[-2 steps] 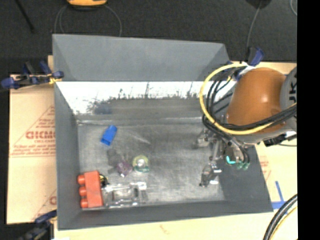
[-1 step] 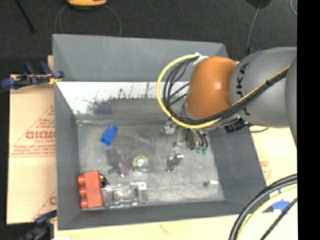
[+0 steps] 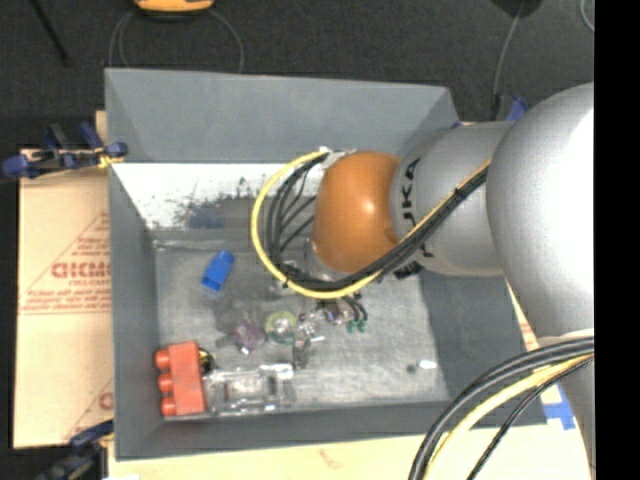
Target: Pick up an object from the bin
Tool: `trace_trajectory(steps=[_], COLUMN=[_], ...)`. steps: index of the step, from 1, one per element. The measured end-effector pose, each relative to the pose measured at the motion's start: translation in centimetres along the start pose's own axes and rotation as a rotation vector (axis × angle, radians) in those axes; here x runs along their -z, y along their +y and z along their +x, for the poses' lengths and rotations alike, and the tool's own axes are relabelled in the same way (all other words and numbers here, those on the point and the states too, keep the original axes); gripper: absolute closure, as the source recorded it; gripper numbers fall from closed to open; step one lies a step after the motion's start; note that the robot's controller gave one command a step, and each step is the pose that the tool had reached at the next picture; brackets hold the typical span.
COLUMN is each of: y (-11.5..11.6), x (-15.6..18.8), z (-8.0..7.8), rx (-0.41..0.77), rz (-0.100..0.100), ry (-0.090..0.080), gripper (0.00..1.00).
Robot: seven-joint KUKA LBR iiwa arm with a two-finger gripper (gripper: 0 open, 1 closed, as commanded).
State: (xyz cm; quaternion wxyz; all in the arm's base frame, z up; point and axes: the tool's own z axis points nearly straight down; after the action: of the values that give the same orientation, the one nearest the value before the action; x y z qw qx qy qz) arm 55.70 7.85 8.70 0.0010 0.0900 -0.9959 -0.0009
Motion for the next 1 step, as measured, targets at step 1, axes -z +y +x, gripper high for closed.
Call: trace_trajectory(steps=[1], y=[2.83], x=[-1.31], z=[-1.09], rx=[-0.105], rz=[0.003], ry=[-0.011], gripper=[0.00])
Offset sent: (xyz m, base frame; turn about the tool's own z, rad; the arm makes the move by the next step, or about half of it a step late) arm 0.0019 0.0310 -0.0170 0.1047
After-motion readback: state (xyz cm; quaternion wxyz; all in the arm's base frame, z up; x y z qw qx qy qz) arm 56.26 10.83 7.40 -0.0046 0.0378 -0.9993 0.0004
